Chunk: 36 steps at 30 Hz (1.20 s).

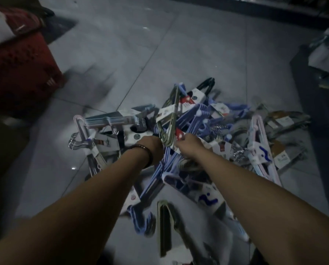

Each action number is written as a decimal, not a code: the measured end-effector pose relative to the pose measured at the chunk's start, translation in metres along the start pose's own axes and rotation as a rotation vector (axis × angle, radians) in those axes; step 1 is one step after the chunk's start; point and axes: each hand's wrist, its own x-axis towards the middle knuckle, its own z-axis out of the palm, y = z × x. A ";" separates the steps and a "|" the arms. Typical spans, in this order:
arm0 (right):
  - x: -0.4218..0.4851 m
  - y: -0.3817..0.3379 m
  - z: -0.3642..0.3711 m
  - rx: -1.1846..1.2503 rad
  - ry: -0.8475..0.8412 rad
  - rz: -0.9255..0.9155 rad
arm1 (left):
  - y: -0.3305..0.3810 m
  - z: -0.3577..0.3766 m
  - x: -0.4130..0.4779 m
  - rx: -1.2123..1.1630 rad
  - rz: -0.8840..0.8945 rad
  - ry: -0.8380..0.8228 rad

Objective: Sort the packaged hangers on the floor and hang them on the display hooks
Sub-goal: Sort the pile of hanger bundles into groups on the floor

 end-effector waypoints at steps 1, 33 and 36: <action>0.013 -0.007 0.004 0.010 -0.001 0.002 | -0.004 -0.003 0.010 -0.001 -0.004 0.015; -0.091 -0.031 -0.030 0.211 0.458 -0.246 | 0.032 -0.055 -0.075 -0.973 -0.148 0.049; -0.125 -0.019 -0.029 0.377 0.470 -0.224 | 0.043 -0.052 -0.109 -0.880 -0.121 -0.023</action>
